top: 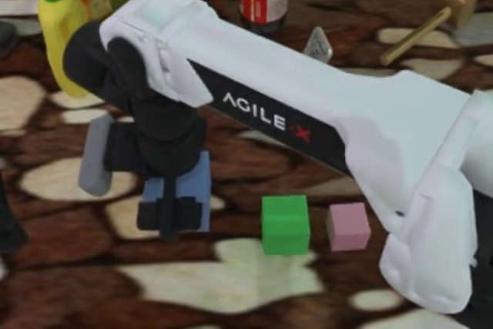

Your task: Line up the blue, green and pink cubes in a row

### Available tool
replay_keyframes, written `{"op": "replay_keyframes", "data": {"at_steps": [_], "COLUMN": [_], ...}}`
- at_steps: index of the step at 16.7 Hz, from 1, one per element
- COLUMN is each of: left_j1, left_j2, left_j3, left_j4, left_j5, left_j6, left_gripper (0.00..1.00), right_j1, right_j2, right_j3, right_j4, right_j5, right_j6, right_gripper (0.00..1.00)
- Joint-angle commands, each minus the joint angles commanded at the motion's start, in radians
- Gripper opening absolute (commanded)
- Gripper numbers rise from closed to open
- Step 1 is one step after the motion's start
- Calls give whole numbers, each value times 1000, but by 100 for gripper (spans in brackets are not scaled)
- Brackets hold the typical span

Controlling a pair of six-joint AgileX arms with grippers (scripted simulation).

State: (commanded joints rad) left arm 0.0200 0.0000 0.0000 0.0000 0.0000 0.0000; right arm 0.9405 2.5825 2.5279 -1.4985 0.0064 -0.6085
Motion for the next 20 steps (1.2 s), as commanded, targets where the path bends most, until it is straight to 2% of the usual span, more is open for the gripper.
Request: {"op": "replay_keyframes", "data": {"at_steps": [7, 12, 20], "left_j1": [0, 0, 0], "left_j2": [0, 0, 0], "left_j3": [0, 0, 0], "left_j4": [0, 0, 0], "left_j5": [0, 0, 0], "left_j6": [0, 0, 0], "left_gripper": [100, 100, 100], "right_j1": [4, 5, 5], "right_j2": [-28, -30, -30], "right_j3": [-288, -312, -312], "right_j4": [248, 272, 272], "right_j5": [0, 0, 0], "right_j6": [-1, -1, -1], "right_gripper": [0, 0, 60]}}
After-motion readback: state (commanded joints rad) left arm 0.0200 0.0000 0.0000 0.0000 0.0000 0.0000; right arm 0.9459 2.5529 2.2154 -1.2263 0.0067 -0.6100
